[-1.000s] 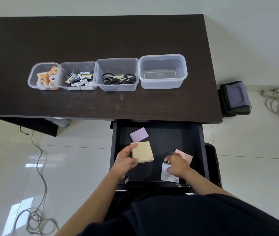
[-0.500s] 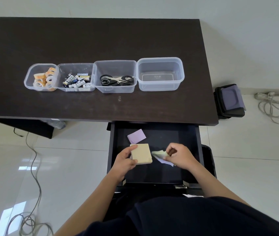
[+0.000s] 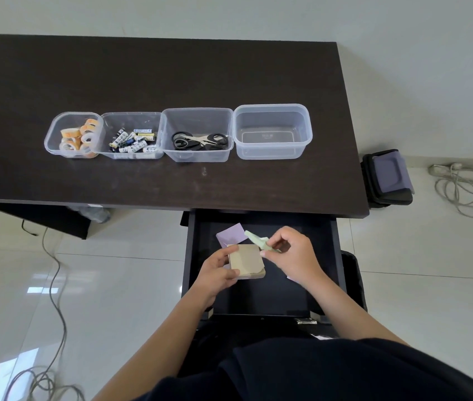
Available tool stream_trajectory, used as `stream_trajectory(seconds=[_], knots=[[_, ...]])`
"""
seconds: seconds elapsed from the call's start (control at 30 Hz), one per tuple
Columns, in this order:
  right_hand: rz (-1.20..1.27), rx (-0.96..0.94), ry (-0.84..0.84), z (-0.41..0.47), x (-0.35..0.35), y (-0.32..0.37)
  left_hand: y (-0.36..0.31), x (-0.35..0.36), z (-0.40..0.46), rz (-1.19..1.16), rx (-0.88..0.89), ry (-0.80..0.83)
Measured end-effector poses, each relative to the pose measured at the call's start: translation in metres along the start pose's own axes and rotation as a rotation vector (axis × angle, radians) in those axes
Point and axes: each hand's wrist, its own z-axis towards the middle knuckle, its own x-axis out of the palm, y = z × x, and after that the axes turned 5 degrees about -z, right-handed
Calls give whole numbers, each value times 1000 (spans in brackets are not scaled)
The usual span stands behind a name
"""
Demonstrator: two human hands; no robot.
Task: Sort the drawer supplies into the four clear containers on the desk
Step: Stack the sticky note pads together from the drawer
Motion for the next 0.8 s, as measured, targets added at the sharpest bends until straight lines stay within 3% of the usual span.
stream_trajectory(seconds=[0.43,0.6,0.8], knots=[[-47,31,127,-11,27,-4,-10,8,-1,-137,32,51],[-56,118,25,-10,28,-8,-11,10,-4,-156,26,50],[120,304,-48,-6,21,-14,-10,7,-4,-160,39,49]])
